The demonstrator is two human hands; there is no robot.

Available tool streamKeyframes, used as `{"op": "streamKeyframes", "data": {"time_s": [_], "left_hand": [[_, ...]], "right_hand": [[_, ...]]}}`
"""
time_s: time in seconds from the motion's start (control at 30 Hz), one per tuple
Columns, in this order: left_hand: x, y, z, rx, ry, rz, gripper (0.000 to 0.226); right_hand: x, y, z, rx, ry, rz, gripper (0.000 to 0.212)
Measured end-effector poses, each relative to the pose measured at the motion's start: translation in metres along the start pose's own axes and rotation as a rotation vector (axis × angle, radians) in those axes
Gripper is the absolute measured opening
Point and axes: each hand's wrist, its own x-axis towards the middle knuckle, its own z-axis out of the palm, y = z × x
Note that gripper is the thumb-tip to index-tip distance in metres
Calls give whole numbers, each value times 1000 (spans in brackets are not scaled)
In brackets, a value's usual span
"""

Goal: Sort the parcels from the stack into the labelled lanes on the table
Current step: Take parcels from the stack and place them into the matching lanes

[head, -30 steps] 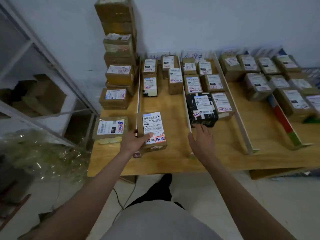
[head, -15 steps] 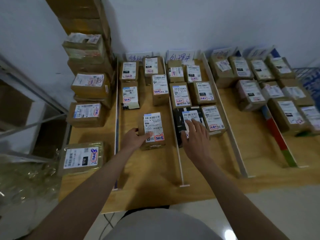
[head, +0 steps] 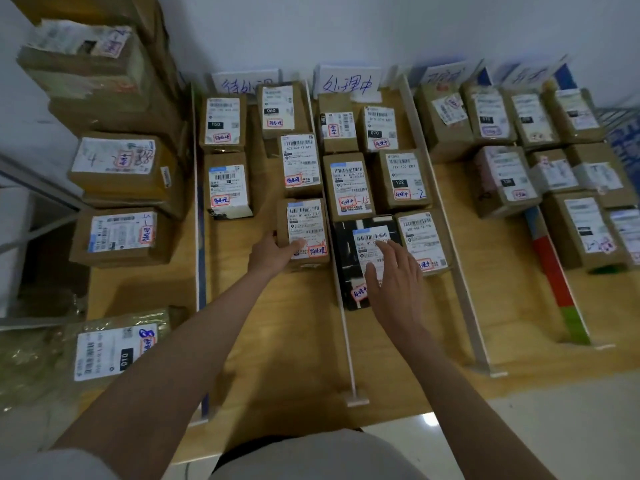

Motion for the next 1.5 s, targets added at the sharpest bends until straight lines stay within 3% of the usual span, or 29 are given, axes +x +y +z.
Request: {"op": "streamKeyframes", "data": {"time_s": [0.13,0.23,0.43,0.53,0.73,1.0,1.5], "left_hand": [[-1,2,1,109,17,44,60],[-18,-1,-9,316,75,108,63],[-84,-24,-43,605,275,371,47],[-123,-49,-57,683,332,431,49],[-196,-115,-72,775,391,420,51],[-270,-197,-104,767,496,273,48],[-263,-245,-169,715,556,193,49]], "right_hand": [[-9,4,-4,20,25,6,42],[-16,4,-9,6,44,-1,43],[-49,-9,-18,24,87,-38,42],[-75,-18,-18,56,97,-70,42],[-138,-39,-5,71,77,-122,43],[-206,-64,16,58,15,-233,44],[-210,-147,49,-4,-40,-331,44]]}}
